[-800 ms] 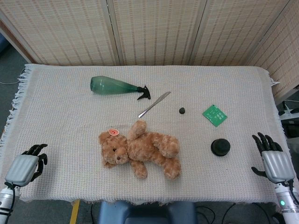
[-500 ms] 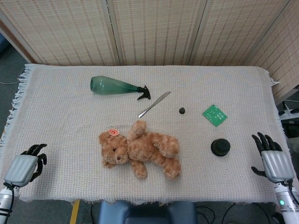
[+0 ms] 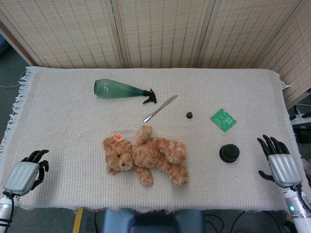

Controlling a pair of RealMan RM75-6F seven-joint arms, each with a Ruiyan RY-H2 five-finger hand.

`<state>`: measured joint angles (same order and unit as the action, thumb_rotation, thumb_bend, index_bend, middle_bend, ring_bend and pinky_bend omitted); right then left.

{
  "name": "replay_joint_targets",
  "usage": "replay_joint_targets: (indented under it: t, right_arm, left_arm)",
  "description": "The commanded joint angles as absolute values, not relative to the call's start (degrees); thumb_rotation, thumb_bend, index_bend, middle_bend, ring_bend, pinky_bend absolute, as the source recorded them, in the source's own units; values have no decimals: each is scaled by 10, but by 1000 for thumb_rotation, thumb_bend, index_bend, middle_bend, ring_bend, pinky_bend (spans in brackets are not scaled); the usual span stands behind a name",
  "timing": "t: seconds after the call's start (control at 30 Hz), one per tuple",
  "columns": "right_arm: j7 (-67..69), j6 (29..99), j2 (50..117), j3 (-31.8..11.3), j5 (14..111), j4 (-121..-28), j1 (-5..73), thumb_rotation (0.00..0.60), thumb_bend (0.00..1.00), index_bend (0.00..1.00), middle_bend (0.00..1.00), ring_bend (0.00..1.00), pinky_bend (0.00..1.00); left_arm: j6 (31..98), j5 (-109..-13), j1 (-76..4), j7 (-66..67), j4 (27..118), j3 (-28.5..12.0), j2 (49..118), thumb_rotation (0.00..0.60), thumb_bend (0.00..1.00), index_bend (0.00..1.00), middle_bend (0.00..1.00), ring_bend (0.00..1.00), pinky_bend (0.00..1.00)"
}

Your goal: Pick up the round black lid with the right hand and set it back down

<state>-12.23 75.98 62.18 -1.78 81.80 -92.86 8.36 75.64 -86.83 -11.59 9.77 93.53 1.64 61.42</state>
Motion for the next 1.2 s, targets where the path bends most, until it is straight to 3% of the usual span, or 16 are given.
replay_joint_targets:
  t: [0.03,0.4,0.53,0.7,1.2]
  right_arm:
    - [-120,747,625,-15,820,-920,90,600,69,0,0,0,92]
    - [-46,678,651,-27,826,-894,140,600,69,0,0,0,65]
    - [-8,575,646,-35,793,-909,190,600,69,0,0,0,59]
    - [15,500,655,-46,753,-895,230,600,69,0,0,0,53]
    - [0,400,689,-52,658,-861,290,600,69,0,0,0,53]
  left_arm:
    - [760,-873,-114,99,935,17,615,600,765,565,170,168,433]
    - [760,-875,-115,87,933,16,612,600,764,564,170,168,433]
    - [762,-873,-114,78,932,14,609,600,764,564,170,168,433]
    - [764,-876,-113,75,931,14,608,600,764,563,170,168,433]
    - [765,-873,-112,72,932,12,606,600,765,565,170,168,433]
